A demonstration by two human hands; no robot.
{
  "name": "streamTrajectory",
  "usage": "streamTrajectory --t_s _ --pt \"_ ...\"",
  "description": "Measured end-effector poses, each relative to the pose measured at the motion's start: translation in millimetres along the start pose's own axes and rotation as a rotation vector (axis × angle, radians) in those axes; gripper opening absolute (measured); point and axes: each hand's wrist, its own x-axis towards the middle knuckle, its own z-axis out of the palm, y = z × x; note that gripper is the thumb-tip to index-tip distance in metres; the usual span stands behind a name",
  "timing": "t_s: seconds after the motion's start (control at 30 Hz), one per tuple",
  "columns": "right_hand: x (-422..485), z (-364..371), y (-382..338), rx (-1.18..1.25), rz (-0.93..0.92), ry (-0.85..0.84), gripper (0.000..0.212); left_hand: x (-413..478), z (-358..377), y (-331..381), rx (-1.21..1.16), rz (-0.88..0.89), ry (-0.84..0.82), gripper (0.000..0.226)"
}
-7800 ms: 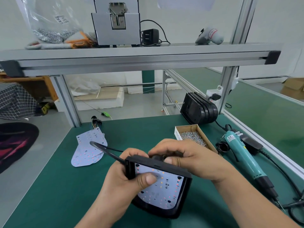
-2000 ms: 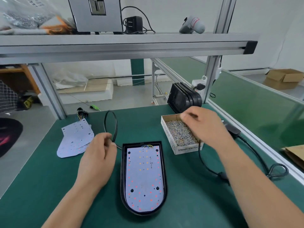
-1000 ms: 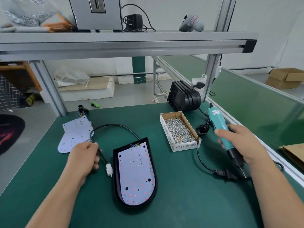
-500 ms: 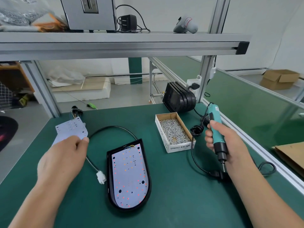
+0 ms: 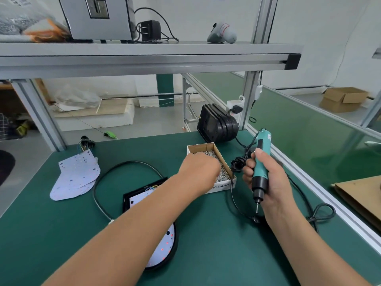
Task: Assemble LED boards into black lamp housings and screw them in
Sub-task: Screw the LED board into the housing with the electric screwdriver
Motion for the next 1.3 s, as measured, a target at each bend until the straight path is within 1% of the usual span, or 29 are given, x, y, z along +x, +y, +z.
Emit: streamTrajectory --t_s 0.07,0.17,0.23,0.33,0.43,0.57,0.67,0.77,0.83,0.87,0.9,0.97,1.0,1.03,1.07,1.17,1.23,1.3 --pt "2 -3 -1 0.010 -0.004 0.009 0.024 15 6 -1 -0.014 -0.002 -0.052 0.026" --pt "4 -6 -1 0.032 0.005 0.028 0.024 26 11 -8 -0.113 0.027 -0.079 0.016" --pt "6 -6 -2 0.041 0.009 0.035 0.023 27 14 -11 -0.148 0.043 -0.079 0.015" --pt "7 -6 -1 0.041 0.009 0.033 0.023 27 17 -11 -0.121 0.040 -0.051 0.015" --pt "6 -5 -1 0.032 0.004 0.027 0.025 25 16 -8 -0.095 0.035 -0.077 0.023" --pt "6 -7 -1 0.032 -0.004 0.017 0.025 25 10 -6 -0.071 0.054 -0.105 0.021" --pt "5 -6 -2 0.031 0.000 0.023 0.026 23 6 -10 -0.080 0.040 -0.100 0.018" --pt "6 -8 0 0.027 -0.004 0.028 0.030 20 -1 -14 -0.203 -0.027 -0.089 0.015" --pt "6 -7 -1 0.035 -0.008 0.031 0.029 13 -12 -19 -0.364 -0.089 -0.037 0.018" --pt "5 -7 -1 0.045 -0.007 0.034 0.030 8 -19 -23 -0.499 -0.134 0.007 0.019" --pt "4 -4 -1 0.062 -0.008 0.036 0.033 0 -26 -27 -0.690 -0.187 0.058 0.020" --pt "2 -1 -1 0.100 -0.020 0.060 0.038 -21 -35 -36 -1.215 -0.295 0.114 0.021" --pt "0 1 -1 0.115 -0.030 0.083 0.040 -36 -37 -41 -1.468 -0.341 0.092 0.019" --pt "-1 3 0 0.133 -0.038 0.103 0.040 -53 -36 -47 -1.670 -0.377 0.055 0.017" --pt "-4 7 1 0.157 -0.045 0.117 0.040 -69 -32 -54 -1.824 -0.405 0.020 0.016" --pt "-16 26 3 0.232 -0.060 0.113 0.039 -117 -13 -69 -2.159 -0.496 -0.019 0.009" --pt "-27 43 3 0.292 -0.082 0.091 0.034 -142 -2 -76 -2.276 -0.546 -0.017 0.006" --pt "-35 62 2 0.323 -0.097 0.017 0.022 -161 6 -80 -2.331 -0.541 -0.022 0.009"
